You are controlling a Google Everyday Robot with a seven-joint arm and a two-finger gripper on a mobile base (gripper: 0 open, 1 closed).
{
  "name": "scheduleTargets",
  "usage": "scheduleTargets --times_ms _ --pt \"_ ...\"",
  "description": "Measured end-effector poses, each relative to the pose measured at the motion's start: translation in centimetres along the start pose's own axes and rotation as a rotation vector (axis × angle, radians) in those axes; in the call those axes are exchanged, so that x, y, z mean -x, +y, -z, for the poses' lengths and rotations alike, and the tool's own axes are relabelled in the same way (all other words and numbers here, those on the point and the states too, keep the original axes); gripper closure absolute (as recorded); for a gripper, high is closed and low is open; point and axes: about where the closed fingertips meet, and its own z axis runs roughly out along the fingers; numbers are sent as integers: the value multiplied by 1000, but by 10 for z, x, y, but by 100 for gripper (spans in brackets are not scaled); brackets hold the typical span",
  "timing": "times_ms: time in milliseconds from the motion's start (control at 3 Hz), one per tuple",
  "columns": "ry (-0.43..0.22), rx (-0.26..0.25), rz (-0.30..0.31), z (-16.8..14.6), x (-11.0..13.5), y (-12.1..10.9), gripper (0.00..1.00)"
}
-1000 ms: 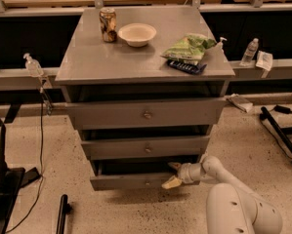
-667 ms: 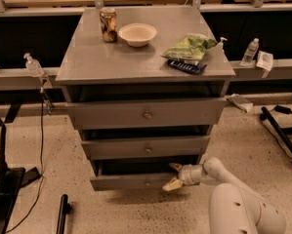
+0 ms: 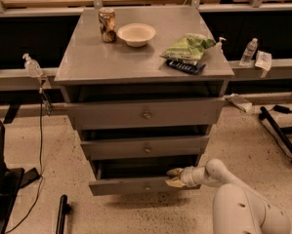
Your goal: Open bottom drawer
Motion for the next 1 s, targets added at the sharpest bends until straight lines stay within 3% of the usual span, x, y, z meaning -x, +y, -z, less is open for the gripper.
scheduleTargets --times_ms 333,667,1000 --pt "0 0 0 0 0 0 67" --pt "0 0 0 0 0 0 45" --pt "0 0 0 1 2 0 13"
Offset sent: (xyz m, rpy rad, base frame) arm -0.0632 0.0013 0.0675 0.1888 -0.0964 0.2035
